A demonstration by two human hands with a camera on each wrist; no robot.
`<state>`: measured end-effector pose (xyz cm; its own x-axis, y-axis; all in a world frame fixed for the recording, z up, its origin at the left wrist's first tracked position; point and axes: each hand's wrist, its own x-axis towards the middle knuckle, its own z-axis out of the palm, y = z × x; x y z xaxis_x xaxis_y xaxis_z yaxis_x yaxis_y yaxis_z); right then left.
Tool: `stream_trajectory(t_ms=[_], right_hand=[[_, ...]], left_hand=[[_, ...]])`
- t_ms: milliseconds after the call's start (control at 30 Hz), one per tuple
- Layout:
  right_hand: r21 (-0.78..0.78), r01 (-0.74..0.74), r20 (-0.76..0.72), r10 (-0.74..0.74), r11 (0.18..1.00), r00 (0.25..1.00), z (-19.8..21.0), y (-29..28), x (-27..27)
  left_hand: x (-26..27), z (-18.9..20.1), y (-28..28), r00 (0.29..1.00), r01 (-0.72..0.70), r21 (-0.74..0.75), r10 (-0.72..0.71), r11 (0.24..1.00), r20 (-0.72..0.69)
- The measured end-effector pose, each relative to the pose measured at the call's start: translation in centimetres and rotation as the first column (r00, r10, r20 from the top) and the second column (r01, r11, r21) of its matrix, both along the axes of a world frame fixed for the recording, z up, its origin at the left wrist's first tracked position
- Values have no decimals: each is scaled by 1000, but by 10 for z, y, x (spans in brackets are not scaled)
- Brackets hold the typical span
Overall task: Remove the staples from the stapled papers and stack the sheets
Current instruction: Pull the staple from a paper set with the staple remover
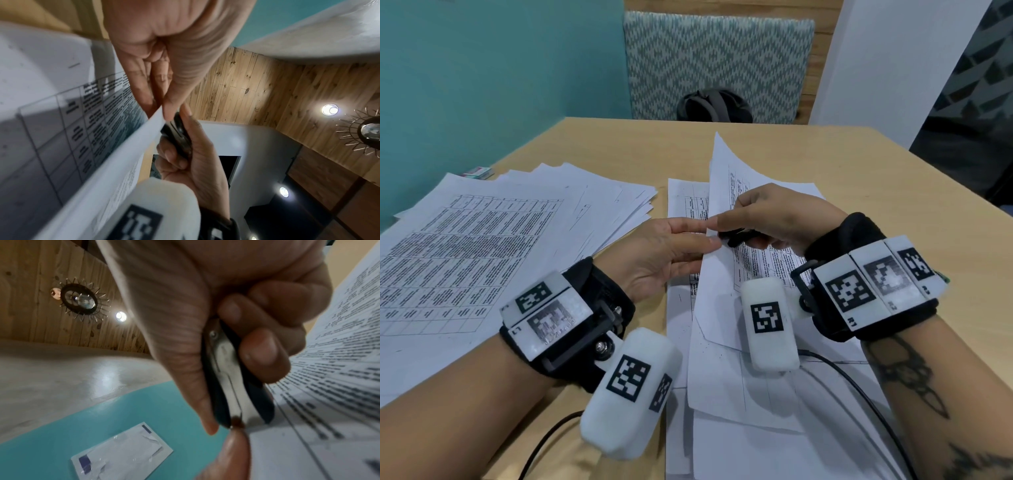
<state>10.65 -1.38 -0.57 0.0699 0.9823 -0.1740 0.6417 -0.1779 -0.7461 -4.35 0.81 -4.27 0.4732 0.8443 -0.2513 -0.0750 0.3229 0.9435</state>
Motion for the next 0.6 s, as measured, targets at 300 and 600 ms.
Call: stream_trajectory(t_ms=[300, 600], right_hand=[[-66, 37, -61, -41, 997, 997, 5, -1, 1], [-41, 8, -18, -9, 999, 1000, 4, -2, -1]], left_hand=[[7, 4, 0, 997, 59, -3, -59, 998, -39], [2, 4, 0, 990, 120, 41, -117, 992, -80]])
